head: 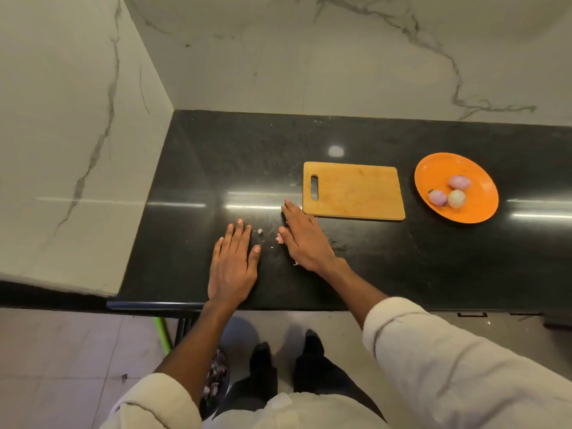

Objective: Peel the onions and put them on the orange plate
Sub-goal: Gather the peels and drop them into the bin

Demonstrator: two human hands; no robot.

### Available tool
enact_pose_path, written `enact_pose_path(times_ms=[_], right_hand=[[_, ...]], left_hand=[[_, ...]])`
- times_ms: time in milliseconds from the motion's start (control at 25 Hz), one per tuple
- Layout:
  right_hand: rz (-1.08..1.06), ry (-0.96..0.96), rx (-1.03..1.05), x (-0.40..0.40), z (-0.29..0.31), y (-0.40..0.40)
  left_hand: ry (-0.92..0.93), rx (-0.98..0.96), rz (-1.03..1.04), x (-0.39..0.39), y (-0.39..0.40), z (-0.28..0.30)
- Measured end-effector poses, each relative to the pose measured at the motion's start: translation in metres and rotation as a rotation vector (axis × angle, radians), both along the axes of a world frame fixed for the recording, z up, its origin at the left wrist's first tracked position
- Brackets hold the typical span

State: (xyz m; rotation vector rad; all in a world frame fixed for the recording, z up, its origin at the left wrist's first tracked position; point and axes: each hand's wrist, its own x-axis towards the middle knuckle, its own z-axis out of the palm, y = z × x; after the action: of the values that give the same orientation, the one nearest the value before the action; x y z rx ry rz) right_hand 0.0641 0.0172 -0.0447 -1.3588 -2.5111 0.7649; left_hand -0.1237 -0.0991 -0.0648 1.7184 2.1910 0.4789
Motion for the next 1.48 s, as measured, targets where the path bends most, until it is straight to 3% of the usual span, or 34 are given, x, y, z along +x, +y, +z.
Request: enact_pose_path(times_ms=[120, 240, 280, 360, 440, 480, 560, 680, 800, 1040, 1200, 1320, 1400, 1480], right_hand=[[0.083, -0.120, 0.030, -0.005, -0.007, -0.005], [0.274, 0.024, -0.088, 0.018, -0.002, -0.027], [0.205, 0.126, -0.149, 0.028, 0.003, -0.032], [-0.143, 0.270, -0.134, 0.044, 0.007, -0.044], [-0.455, 0.136, -0.060, 0.043, 0.004, -0.064], [-0.491, 0.029, -0.037, 0.035, 0.000, -0.075], [-0.395, -0.037, -0.019, 0.011, -0.008, -0.090], [-0.273, 0.143, -0.101, -0.010, -0.007, -0.080], [-0.252, 0.230, -0.172, -0.013, -0.001, -0.054], [0.145, 0.070, -0.144, -0.044, 0.013, -0.007], [0.290, -0.049, -0.101, -0.025, 0.010, -0.016], [0.247, -0.023, -0.181, -0.017, 0.023, -0.025], [0.091, 0.054, -0.172, -0.009, 0.034, -0.027], [-0.070, 0.008, -0.157, 0.013, 0.041, -0.035]], left_hand=[[0.011, 0.001, 0.008, -0.002, 0.000, 0.000], [0.045, -0.013, -0.040, -0.001, -0.003, -0.001], [0.043, -0.010, -0.076, -0.001, -0.004, 0.000], [0.024, 0.015, -0.152, -0.001, -0.006, 0.003], [-0.034, 0.066, -0.184, -0.002, -0.008, 0.006], [-0.086, 0.096, -0.159, -0.002, -0.008, 0.006], [-0.223, 0.172, -0.025, -0.001, -0.009, 0.005], [-0.325, 0.301, 0.139, -0.001, -0.010, -0.002], [-0.342, 0.284, 0.160, -0.002, -0.011, -0.005], [-0.269, 0.296, 0.108, -0.003, -0.014, 0.000], [-0.233, 0.303, 0.112, -0.001, -0.015, 0.000], [-0.266, 0.295, 0.080, -0.003, -0.016, -0.001], [-0.294, 0.254, 0.072, -0.003, -0.015, 0.000], [-0.327, 0.229, 0.075, -0.004, -0.016, 0.001]])
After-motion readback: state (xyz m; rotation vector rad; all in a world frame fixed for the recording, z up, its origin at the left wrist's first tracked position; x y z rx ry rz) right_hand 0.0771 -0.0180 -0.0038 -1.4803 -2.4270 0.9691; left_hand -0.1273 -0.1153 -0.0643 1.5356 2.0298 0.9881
